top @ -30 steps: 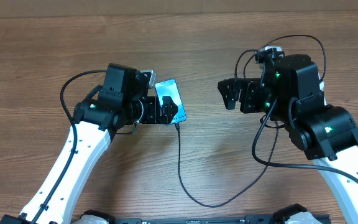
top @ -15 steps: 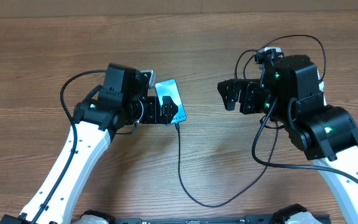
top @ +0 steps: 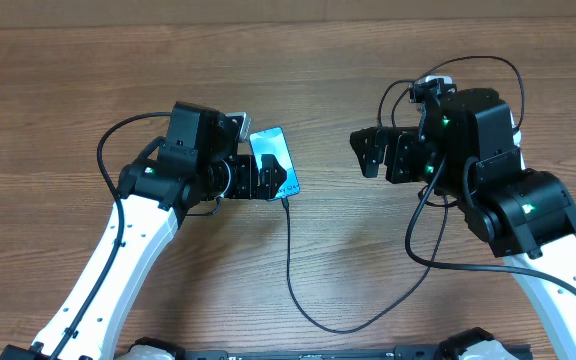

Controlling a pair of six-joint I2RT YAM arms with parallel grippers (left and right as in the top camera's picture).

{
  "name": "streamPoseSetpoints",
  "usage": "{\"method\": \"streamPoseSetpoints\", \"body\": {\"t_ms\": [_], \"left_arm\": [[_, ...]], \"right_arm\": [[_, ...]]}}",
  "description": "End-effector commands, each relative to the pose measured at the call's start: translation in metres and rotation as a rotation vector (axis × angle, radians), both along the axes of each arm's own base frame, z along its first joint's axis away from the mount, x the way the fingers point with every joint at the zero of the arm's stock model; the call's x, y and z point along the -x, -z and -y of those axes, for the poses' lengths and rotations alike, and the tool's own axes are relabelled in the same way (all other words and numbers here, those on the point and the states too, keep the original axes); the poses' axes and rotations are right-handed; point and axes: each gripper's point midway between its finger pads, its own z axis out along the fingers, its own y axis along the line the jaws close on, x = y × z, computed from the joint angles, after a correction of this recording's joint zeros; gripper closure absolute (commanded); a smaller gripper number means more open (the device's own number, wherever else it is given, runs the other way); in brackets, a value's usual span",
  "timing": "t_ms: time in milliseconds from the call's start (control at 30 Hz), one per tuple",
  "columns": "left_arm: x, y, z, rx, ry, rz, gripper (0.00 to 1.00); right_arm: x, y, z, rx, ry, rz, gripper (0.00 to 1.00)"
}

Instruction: Plug charger to phone and switch on socket

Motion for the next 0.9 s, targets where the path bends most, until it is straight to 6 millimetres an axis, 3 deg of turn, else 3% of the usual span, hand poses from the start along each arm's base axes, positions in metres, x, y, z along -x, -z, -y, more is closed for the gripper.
{"method": "streamPoseSetpoints", "body": {"t_ms": [0,267,367,600,733,867], "left_arm": [[0.001,-0.005,0.000,-0.002,-0.001,0.018,0.01],[0.001,-0.005,0.000,-0.003,-0.001,0.018,0.01],[-0.004,-0.007,-0.013,-0.070,-0.047,0.059,0.01],[0.002,-0.042,-0.034,-0.118,-0.115,0.190,0.00],[0.012,-0.066,-0.054,-0.154,-0.184,0.298,0.01],[0.027,-0.077,-0.078,-0.151,-0.241,0.391,0.00]], "right_arm": [[0.001,-0.005,0.000,-0.001,-0.005,0.016,0.00],[0.001,-0.005,0.000,-0.001,-0.005,0.016,0.00],[0.001,-0.005,0.000,-0.001,-0.005,0.016,0.00],[0.001,-0.005,0.000,-0.001,-0.005,0.016,0.00],[0.001,-0.005,0.000,-0.001,-0.005,0.016,0.00],[0.001,-0.005,0.000,-0.001,-0.005,0.016,0.00]]}}
